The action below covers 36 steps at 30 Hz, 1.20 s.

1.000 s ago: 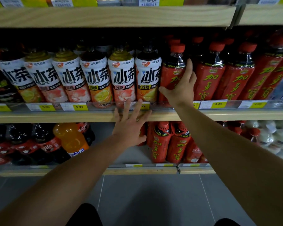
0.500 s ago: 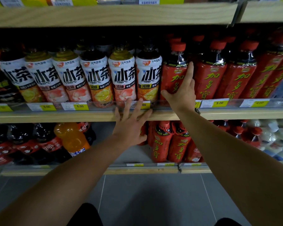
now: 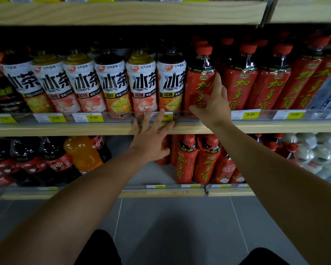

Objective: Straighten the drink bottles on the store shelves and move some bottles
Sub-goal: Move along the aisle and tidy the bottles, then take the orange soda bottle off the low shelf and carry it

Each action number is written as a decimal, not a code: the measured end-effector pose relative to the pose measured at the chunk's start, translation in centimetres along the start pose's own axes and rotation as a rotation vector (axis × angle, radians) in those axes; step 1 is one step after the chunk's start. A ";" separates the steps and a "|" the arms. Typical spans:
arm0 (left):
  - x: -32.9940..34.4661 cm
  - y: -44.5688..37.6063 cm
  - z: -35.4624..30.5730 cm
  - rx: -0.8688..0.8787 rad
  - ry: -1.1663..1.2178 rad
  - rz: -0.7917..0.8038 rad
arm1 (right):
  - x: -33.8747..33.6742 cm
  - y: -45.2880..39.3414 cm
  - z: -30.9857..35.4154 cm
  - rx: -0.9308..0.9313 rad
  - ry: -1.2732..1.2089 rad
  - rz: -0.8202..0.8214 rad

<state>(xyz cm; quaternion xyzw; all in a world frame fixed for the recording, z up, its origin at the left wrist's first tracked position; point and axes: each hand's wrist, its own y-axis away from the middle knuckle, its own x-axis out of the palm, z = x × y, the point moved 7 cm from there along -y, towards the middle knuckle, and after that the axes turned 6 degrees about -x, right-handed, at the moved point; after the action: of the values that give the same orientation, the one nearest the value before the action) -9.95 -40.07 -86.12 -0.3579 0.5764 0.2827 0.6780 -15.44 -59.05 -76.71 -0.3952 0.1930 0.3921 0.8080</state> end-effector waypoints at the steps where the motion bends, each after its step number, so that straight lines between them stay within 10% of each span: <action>1: -0.2 0.0 0.1 0.002 0.032 -0.010 | -0.1 0.8 0.0 -0.011 0.007 -0.003; 9: -1.7 3.0 0.9 0.028 0.355 -0.290 | 0.7 8.3 -1.7 -0.034 0.032 0.070; 20: 5.3 10.6 5.4 -0.127 0.359 -0.042 | 8.7 15.6 0.0 -0.077 0.160 0.423; 36: 9.9 22.1 28.5 -0.517 0.443 -0.107 | 31.9 17.0 15.0 -0.209 0.000 0.673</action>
<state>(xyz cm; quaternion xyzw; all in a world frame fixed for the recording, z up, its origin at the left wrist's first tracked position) -9.34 -4.36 -97.09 -0.6001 0.5994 0.2990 0.4373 -9.10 -25.39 -95.66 -0.3900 0.2712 0.6539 0.5889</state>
